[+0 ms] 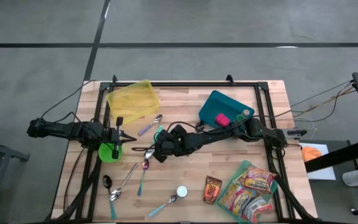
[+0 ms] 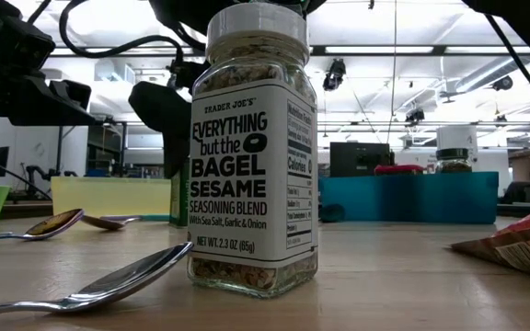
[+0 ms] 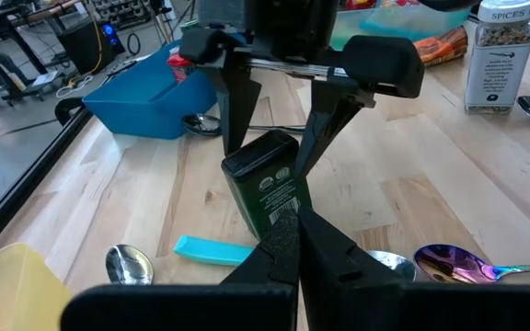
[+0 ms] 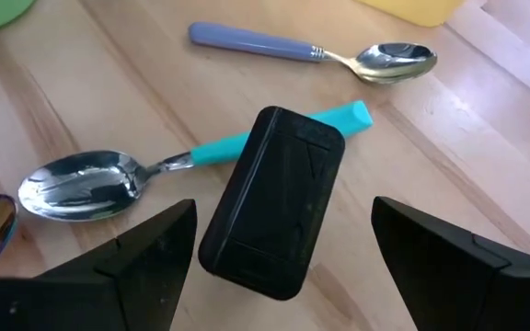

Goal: Pick & Place Food Item
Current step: Put the green seasoning can into the blue bin

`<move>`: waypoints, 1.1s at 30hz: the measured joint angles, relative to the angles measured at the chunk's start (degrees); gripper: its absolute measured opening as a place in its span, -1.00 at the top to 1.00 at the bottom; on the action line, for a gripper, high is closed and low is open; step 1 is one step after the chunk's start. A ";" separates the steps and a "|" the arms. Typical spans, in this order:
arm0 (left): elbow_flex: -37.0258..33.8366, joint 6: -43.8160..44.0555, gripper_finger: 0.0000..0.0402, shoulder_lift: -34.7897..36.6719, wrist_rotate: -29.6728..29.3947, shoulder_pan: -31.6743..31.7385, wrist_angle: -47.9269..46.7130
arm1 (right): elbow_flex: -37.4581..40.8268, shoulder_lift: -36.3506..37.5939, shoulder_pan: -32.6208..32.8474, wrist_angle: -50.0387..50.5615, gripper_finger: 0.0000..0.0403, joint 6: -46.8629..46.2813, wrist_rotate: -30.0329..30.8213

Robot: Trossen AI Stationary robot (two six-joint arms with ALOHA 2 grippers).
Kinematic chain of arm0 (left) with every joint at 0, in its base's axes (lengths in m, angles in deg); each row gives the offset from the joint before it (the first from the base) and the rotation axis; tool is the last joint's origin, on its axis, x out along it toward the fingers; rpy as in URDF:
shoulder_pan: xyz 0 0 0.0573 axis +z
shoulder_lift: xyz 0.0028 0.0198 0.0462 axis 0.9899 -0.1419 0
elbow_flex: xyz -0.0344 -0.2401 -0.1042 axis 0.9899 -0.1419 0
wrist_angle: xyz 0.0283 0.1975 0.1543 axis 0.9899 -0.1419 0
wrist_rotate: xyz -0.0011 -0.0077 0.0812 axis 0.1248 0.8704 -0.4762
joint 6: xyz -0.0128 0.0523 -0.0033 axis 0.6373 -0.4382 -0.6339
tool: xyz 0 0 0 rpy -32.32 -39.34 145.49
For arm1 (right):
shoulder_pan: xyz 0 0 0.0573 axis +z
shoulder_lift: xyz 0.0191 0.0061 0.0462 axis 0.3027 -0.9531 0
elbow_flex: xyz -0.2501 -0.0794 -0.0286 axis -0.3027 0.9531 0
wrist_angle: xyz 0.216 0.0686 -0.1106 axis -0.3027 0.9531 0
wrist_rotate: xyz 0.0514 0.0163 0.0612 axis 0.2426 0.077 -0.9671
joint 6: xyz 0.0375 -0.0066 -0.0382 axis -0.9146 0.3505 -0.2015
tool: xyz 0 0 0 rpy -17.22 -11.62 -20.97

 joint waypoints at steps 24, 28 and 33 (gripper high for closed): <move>0.00 0.00 1.00 0.00 0.00 0.02 0.00 | 3.04 0.00 -0.74 -1.86 0.30 0.23 0.85; -0.01 0.00 1.00 0.00 0.00 0.01 -0.01 | 3.34 0.02 -0.74 -2.16 0.41 0.25 0.85; 0.00 0.00 1.00 0.00 0.00 0.01 0.00 | 3.32 0.02 -0.74 -2.15 0.41 0.43 0.79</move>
